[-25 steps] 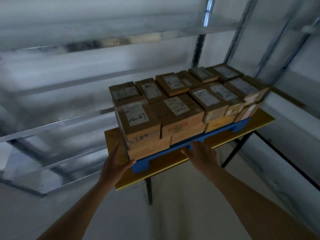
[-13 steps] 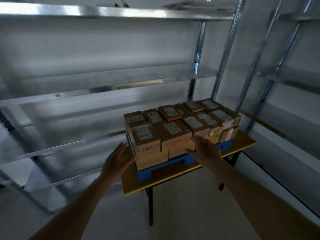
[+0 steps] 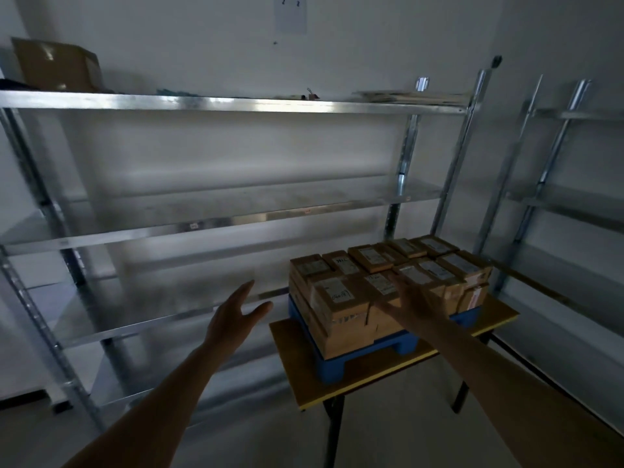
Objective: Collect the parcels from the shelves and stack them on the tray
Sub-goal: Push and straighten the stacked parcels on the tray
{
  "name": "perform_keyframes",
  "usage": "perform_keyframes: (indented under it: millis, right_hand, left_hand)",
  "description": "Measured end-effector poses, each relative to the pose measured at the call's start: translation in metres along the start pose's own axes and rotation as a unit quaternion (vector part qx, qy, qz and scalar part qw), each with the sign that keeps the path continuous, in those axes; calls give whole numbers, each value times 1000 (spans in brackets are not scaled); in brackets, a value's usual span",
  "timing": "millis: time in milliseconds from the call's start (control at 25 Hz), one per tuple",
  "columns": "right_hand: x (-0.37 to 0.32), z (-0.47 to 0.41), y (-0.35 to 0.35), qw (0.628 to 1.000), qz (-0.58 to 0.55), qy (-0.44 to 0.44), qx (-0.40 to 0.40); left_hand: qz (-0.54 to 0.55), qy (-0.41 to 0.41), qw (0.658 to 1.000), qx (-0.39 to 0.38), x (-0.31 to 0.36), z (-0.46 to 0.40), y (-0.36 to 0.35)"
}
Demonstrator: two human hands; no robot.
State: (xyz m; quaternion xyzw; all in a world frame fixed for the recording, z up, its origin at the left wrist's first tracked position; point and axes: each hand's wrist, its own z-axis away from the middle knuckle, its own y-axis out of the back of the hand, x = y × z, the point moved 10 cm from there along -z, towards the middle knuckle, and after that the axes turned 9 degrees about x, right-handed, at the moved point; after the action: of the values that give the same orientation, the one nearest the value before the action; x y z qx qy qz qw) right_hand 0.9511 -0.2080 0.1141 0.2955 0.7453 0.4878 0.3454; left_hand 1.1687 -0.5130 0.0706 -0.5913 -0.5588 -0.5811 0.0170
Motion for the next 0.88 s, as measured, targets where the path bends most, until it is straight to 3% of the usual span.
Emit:
perform_keyframes:
  millis: [400,880]
  right_hand:
    - [-77,46,-68,989,36,-134,-45]
    - [-30,10,-178,958,29,-266,-99]
  left_hand:
    - [47,-21,994,-98,-89,-37,22]
    - [21,-16,979,-200,-130,-135,-107]
